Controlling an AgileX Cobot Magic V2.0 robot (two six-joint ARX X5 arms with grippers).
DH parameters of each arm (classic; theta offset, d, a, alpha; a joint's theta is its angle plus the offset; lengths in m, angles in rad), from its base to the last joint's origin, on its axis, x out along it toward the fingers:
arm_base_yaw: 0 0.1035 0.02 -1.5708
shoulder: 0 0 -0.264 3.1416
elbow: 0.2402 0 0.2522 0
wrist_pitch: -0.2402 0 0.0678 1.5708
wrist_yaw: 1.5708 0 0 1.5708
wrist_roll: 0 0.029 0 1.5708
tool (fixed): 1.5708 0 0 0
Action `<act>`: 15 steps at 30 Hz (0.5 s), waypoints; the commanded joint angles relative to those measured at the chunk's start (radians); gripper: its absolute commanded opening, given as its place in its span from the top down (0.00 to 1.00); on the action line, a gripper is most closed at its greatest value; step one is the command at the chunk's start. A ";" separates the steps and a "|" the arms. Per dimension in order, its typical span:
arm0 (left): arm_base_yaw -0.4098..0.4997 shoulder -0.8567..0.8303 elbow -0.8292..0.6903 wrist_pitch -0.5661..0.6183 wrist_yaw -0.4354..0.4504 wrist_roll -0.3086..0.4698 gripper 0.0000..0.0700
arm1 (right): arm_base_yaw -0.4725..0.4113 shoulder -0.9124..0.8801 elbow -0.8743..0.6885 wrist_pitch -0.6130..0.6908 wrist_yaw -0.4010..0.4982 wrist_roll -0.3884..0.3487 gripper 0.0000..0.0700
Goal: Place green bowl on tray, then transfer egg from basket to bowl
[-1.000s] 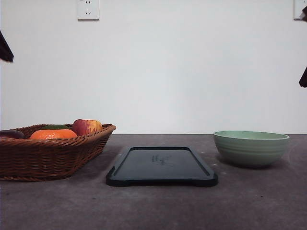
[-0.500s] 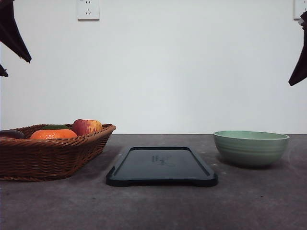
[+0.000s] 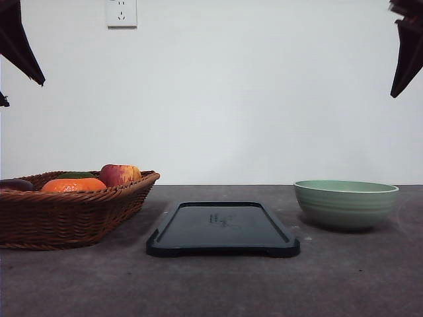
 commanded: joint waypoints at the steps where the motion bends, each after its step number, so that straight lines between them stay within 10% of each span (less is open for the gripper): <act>1: -0.003 0.007 0.026 0.009 0.004 0.007 0.44 | -0.001 0.061 0.062 -0.034 0.007 -0.029 0.55; 15: -0.003 0.007 0.026 0.009 0.004 0.001 0.44 | 0.001 0.375 0.217 -0.099 0.057 -0.114 0.55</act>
